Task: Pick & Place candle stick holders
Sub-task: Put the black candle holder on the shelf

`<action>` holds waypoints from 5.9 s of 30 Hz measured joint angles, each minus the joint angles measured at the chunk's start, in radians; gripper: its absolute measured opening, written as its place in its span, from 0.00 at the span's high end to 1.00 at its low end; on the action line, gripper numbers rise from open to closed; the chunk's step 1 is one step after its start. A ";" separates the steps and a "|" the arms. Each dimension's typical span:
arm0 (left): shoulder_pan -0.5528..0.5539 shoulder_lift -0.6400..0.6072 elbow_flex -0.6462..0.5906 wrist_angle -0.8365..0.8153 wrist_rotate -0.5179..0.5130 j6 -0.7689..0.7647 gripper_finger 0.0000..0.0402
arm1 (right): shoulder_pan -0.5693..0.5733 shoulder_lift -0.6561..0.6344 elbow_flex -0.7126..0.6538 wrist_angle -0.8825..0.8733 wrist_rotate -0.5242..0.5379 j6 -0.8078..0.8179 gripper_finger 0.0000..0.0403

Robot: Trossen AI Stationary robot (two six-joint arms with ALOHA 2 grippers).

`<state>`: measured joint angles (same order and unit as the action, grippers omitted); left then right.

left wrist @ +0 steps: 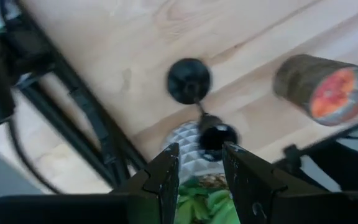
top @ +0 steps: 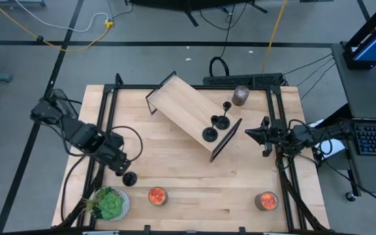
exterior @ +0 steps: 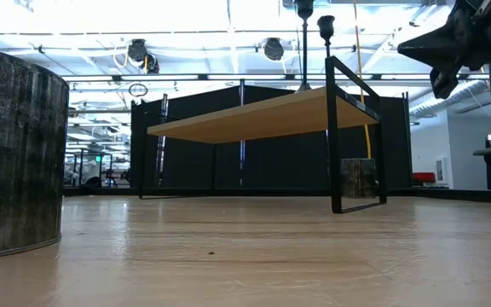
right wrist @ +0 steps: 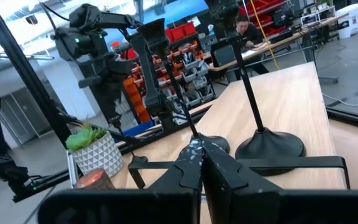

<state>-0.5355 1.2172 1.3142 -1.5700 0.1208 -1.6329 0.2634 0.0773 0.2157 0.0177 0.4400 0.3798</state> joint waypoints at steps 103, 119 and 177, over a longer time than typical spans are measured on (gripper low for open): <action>-0.353 0.196 -0.174 0.211 -0.306 -0.505 0.15 | 0.000 0.000 0.001 0.024 0.009 0.054 1.00; -0.417 0.256 -0.174 0.175 -0.406 -0.573 0.15 | 0.000 0.000 0.001 0.039 0.009 0.054 1.00; -0.455 0.256 -0.255 0.237 -0.602 -0.525 0.79 | 0.000 0.001 0.001 0.062 0.035 0.050 1.00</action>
<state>-0.9901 1.4727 1.0592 -1.3330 -0.4812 -2.1577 0.2637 0.0780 0.2169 0.0800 0.4747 0.4297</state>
